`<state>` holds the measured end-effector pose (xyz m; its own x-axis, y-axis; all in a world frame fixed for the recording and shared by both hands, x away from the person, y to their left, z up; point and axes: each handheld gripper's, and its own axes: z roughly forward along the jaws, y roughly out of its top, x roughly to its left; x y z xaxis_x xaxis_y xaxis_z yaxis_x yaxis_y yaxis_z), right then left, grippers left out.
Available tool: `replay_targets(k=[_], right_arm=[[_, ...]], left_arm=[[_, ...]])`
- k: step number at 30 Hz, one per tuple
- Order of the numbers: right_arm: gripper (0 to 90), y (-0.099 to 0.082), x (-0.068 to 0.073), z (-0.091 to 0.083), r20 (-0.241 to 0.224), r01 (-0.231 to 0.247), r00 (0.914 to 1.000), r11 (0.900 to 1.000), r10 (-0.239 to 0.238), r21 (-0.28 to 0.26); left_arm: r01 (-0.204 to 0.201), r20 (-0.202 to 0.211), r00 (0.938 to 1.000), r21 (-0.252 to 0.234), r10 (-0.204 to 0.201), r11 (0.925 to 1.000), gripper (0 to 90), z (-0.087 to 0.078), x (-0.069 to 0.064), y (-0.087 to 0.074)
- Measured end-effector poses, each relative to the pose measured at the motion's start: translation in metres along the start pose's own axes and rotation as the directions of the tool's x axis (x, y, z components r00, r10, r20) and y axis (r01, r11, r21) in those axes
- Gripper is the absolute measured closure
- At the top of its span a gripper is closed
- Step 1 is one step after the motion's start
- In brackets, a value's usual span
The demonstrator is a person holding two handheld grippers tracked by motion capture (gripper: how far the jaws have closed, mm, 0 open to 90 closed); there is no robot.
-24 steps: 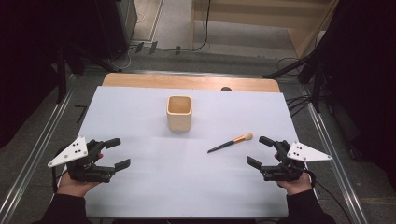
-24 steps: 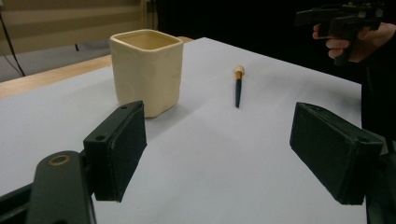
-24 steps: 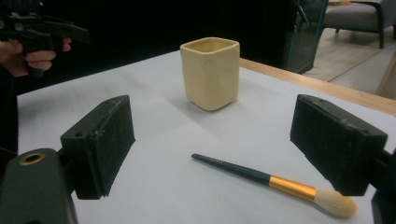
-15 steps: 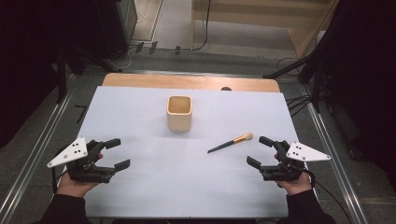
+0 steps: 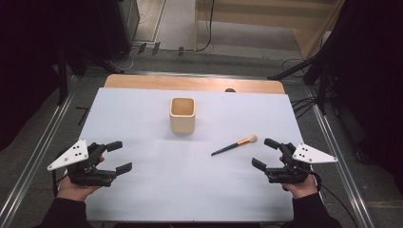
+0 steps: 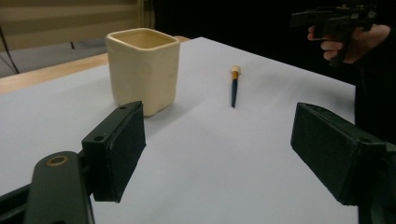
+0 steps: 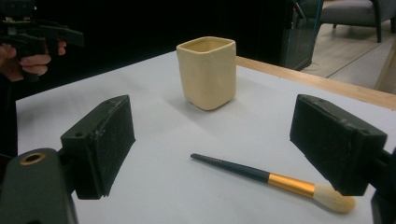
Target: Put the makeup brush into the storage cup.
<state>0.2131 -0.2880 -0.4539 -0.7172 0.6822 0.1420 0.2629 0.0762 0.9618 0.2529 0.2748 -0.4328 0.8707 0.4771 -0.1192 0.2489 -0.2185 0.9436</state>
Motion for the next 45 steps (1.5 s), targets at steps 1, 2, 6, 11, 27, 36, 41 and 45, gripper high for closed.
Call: replay_targets(k=[1, 2, 6, 11, 27, 36, 41, 45], right_arm=[[14.7, 0.0001, 0.0001, -0.0002, 0.002, 0.003, 1.0000, 1.0000, -0.003, 0.001], [14.7, 0.0002, 0.0002, -0.0003, 0.002, 0.003, 1.0000, 1.0000, -0.003, 0.000], [14.8, 0.0002, -0.0004, -0.0019, 0.005, 0.001, 1.0000, 1.0000, -0.001, -0.005], [14.7, 0.0002, -0.0006, -0.0031, 0.007, -0.001, 1.0000, 1.0000, 0.001, -0.009], [14.8, 0.0008, -0.0012, -0.0043, 0.014, 0.008, 0.9999, 0.9999, -0.008, -0.012], [14.8, 0.0011, -0.0014, -0.0052, 0.018, 0.006, 0.9998, 0.9999, -0.006, -0.013], [14.7, 0.0035, -0.0034, -0.0067, 0.030, 0.019, 0.9994, 0.9998, -0.018, -0.011], [14.7, 0.0055, -0.0071, -0.0101, 0.054, 0.015, 0.9984, 0.9994, -0.013, -0.032]], left_arm=[[-0.003, -0.002, 1.0000, 0.001, 0.003, 1.0000, 18.3, 0.0002, -0.0005, 0.0000], [-0.004, -0.002, 1.0000, 0.001, 0.004, 1.0000, 18.2, 0.0002, -0.0005, 0.0000], [0.001, -0.003, 1.0000, -0.003, -0.001, 1.0000, 18.1, -0.0001, -0.0005, 0.0003], [-0.003, -0.007, 1.0000, -0.001, 0.003, 1.0000, 18.0, -0.0005, -0.0008, 0.0003], [-0.001, -0.022, 0.9998, -0.003, 0.001, 1.0000, 18.0, -0.0019, -0.0002, 0.0009], [0.000, -0.025, 0.9997, -0.003, 0.000, 1.0000, 18.0, -0.0023, -0.0002, 0.0011], [0.007, -0.031, 0.9995, -0.002, -0.007, 1.0000, 18.0, -0.0016, 0.0000, 0.0008], [0.002, -0.033, 0.9995, 0.001, -0.002, 1.0000, 18.1, -0.0013, -0.0001, 0.0007]])
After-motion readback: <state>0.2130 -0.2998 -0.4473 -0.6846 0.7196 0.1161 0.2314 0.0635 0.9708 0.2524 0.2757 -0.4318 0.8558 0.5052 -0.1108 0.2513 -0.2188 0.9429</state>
